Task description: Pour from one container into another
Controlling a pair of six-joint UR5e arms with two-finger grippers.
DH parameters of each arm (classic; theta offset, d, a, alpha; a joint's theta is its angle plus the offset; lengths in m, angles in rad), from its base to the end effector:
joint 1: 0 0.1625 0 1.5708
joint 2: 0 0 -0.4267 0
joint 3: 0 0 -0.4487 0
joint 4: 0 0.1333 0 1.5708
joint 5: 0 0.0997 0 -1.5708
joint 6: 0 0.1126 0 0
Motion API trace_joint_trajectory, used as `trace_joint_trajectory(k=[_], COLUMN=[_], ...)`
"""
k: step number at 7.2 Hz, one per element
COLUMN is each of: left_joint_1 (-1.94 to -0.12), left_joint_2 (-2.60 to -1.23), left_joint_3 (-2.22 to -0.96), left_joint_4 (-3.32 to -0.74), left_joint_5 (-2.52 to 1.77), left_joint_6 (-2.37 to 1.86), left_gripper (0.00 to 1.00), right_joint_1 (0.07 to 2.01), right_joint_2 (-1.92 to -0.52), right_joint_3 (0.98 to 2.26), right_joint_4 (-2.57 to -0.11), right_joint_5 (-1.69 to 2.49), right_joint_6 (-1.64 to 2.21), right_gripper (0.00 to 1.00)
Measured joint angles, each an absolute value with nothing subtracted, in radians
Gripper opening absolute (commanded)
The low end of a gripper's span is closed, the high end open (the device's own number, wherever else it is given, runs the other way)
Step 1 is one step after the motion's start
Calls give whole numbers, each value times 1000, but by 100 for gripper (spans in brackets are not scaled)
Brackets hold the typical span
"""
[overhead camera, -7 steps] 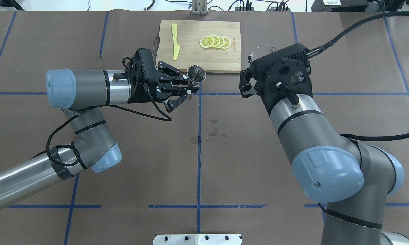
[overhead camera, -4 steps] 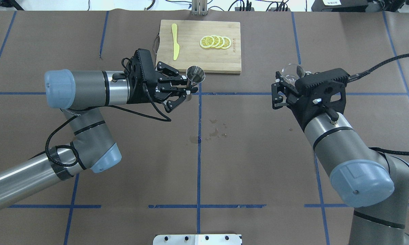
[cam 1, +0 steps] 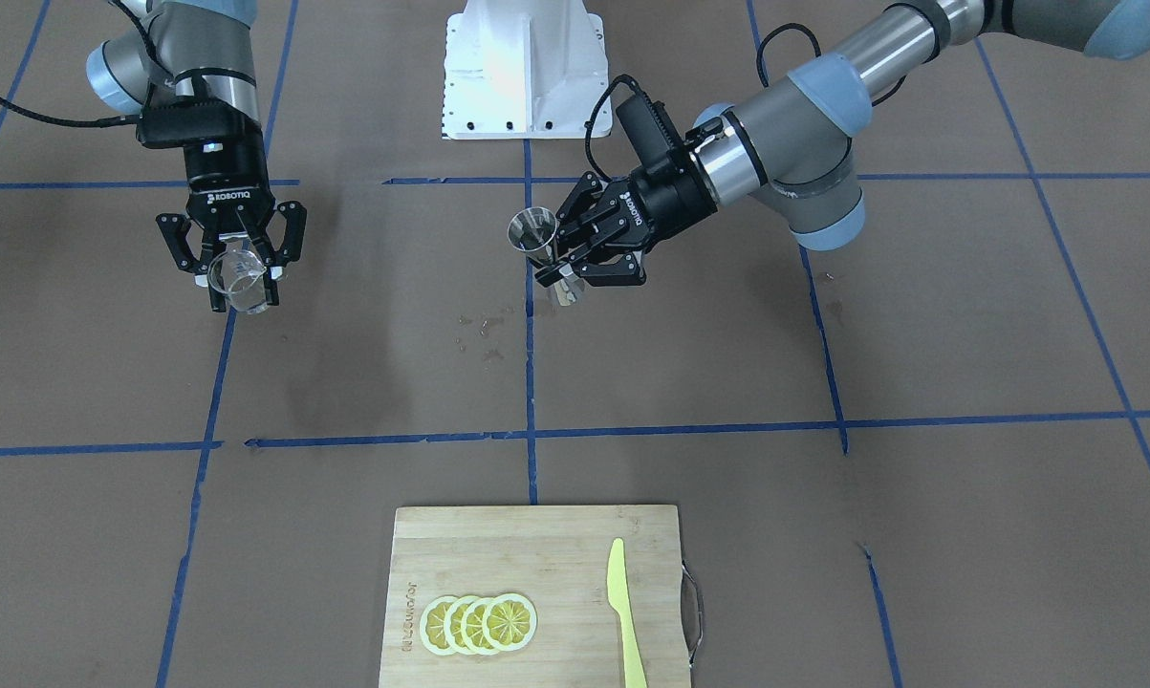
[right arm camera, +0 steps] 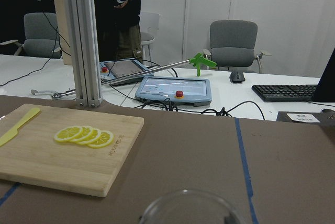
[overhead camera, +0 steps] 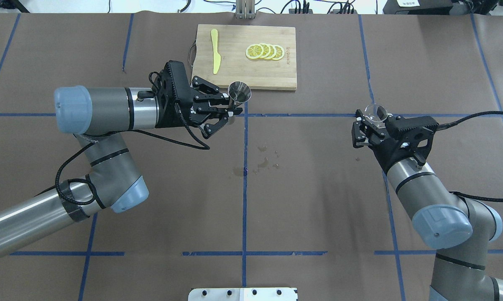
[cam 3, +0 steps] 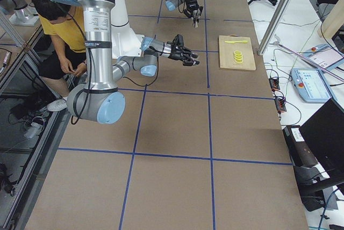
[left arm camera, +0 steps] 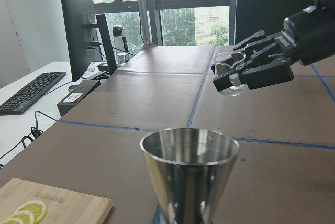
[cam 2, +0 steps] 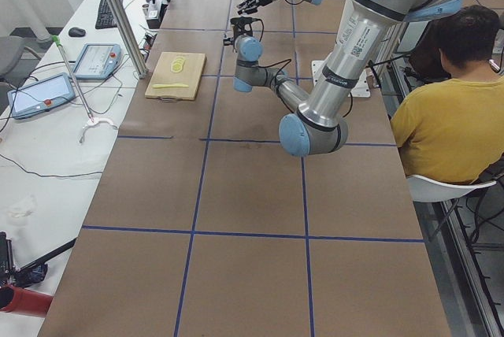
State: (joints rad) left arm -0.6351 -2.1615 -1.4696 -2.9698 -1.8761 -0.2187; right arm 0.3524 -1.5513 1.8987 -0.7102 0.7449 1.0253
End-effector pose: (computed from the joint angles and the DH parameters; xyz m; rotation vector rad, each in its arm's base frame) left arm 0.5082 -0.4980 0.1777 1.5053 1.2376 0.7709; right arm -0.4294 -0.3881 0.3702 1.1342 -0.7049 0.3341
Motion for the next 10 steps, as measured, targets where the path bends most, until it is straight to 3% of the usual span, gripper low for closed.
trace_joint_trajectory(k=[5,8,10], left_joint_1=[-635,-635,-635], left_joint_2=[-2161,-2161,-2161], left_joint_3=[-1469,-1468,-1468], left_joint_4=[-2970,-2970,-2970], left_joint_5=[-1876,-1876,-1876], left_joint_6=[-219,-218,-219], left_gripper=[0,0,0], right_joint_1=[327,282,267], right_joint_2=[-1607,-1608,-1602], right_joint_3=[1667,1599,1562], right_joint_4=[-440,-424,-422], right_joint_5=[642,554,544], right_joint_6=[1066,1073,1098], right_gripper=[1,17,22])
